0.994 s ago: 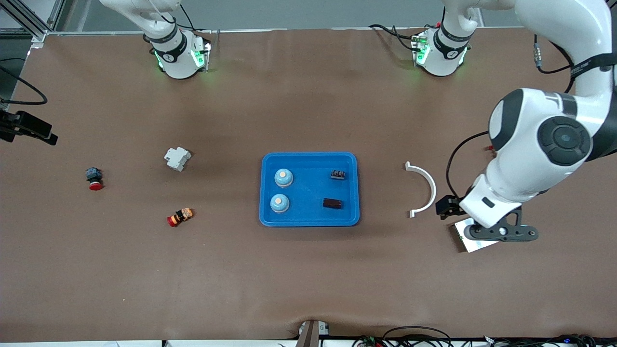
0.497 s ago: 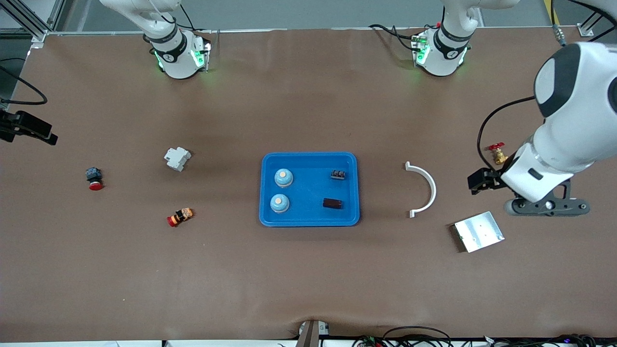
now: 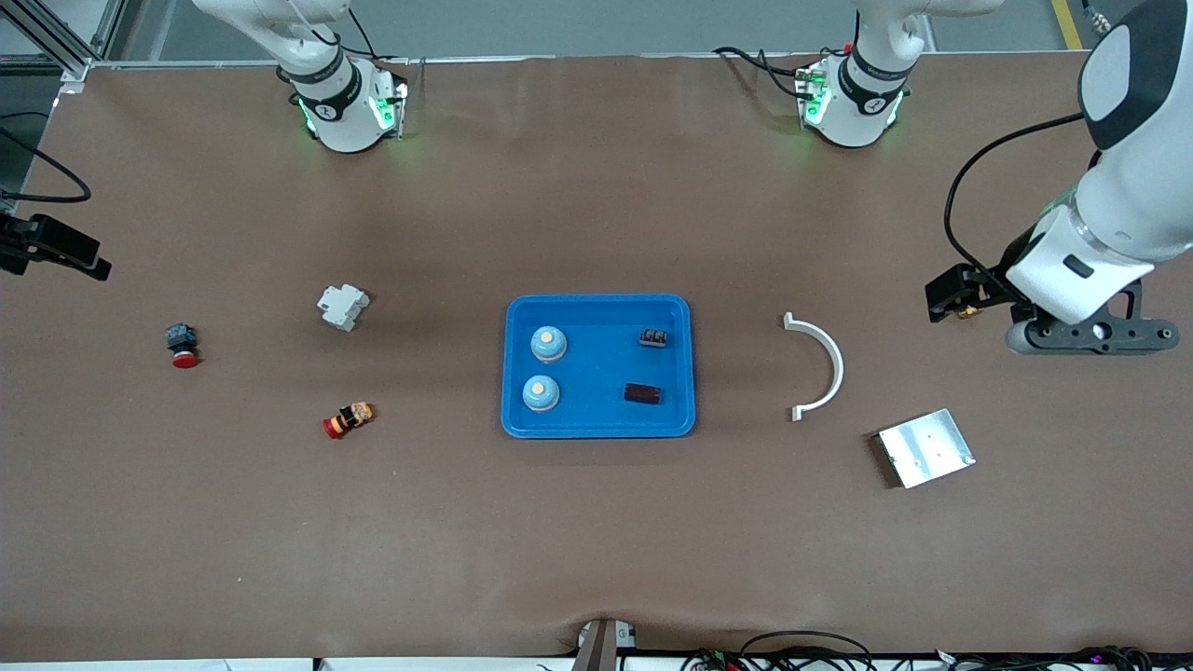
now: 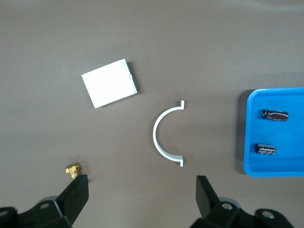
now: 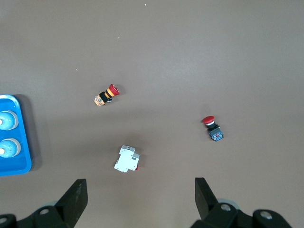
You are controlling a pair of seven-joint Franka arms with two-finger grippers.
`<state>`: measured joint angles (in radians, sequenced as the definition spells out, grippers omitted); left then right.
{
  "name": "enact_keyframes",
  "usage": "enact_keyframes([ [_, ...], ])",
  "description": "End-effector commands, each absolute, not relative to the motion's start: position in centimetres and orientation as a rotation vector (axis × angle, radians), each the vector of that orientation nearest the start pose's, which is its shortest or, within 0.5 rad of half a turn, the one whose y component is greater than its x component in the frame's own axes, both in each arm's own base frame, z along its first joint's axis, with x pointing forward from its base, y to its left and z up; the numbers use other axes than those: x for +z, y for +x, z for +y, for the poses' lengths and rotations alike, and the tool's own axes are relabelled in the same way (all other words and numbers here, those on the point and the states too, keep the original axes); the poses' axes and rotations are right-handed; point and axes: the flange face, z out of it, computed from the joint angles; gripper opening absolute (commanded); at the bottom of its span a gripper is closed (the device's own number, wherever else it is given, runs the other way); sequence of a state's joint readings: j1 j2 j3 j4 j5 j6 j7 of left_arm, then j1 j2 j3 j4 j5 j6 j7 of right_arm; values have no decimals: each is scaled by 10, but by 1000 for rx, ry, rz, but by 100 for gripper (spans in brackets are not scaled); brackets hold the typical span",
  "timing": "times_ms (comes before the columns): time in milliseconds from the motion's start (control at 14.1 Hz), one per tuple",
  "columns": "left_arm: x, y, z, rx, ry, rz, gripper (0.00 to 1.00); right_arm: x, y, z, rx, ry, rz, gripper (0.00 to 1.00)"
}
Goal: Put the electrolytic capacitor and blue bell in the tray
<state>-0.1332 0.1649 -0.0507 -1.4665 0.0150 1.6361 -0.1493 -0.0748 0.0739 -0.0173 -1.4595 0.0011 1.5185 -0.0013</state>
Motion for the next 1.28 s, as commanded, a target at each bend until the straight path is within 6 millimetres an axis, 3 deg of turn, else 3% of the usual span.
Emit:
enact_keyframes([
  [0,588,588,-103,-10,-3151,86,100,636,566,-57,17,-3144,136,100],
  [355,589,572,-100,-8,-3148,91,100,636,566,-57,20,-3144,136,100],
  [639,594,574,-101,-66,-3149,120,100,636,566,-55,20,-3145,128,100],
  [1207,586,579,-94,-129,-3150,161,100,636,567,-53,8,-3145,124,100],
])
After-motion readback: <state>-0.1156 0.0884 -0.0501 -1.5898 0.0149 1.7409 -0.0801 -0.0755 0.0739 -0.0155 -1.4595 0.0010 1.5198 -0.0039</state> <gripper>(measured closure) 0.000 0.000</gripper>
